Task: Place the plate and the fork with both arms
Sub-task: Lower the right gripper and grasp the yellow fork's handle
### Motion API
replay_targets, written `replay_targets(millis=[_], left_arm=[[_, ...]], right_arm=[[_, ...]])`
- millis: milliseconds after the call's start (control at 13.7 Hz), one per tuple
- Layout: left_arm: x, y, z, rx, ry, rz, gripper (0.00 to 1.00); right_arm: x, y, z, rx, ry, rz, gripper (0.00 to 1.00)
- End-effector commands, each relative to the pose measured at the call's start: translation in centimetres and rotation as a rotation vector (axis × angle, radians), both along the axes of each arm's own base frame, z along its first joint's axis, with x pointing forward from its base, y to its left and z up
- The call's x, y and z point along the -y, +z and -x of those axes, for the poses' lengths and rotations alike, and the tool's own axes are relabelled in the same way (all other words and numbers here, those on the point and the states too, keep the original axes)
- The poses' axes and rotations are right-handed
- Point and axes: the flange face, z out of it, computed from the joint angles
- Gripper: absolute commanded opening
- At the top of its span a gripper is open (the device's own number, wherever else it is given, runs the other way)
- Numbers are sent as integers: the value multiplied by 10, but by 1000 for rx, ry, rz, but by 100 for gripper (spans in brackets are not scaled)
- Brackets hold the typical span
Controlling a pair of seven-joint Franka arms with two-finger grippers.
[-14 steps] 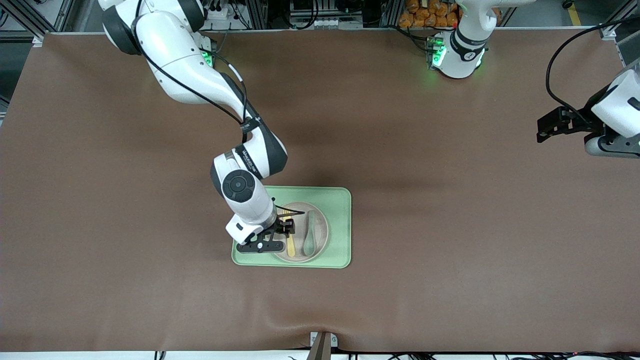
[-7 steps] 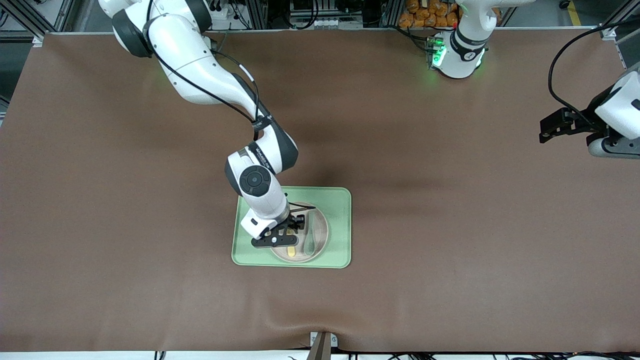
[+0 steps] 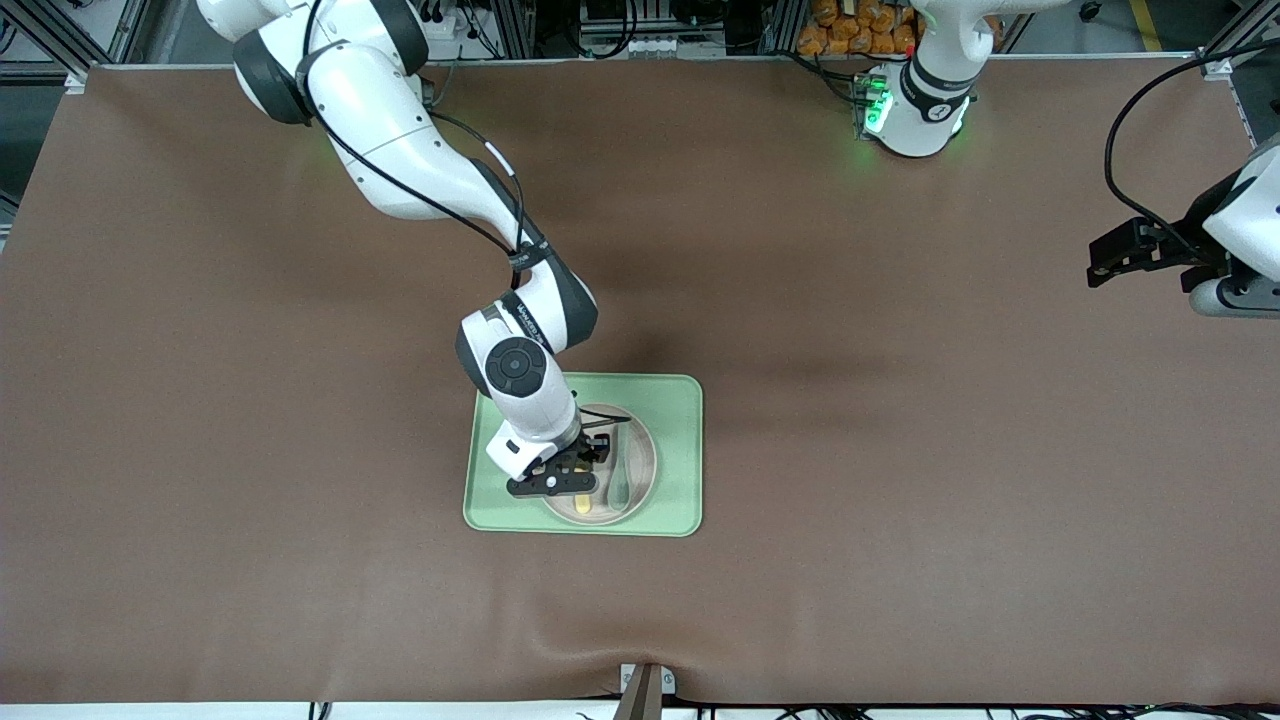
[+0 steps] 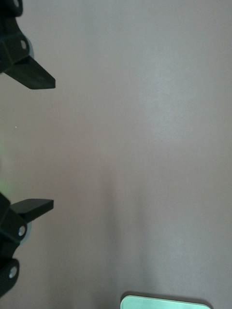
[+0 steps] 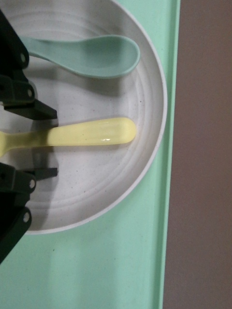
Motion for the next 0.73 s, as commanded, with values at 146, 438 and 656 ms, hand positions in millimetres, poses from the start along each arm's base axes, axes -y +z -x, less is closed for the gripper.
replay_targets(millis=[146, 438, 656], left_arm=[[-5, 4, 4, 3, -13, 9, 100], [-5, 5, 5, 3, -13, 9, 100], [-4, 6, 6, 2, -16, 9, 100]], right_arm=[[-3, 6, -2, 15, -21, 8, 0], [3, 44, -8, -18, -44, 4, 0], [28, 68, -20, -42, -59, 12, 0]])
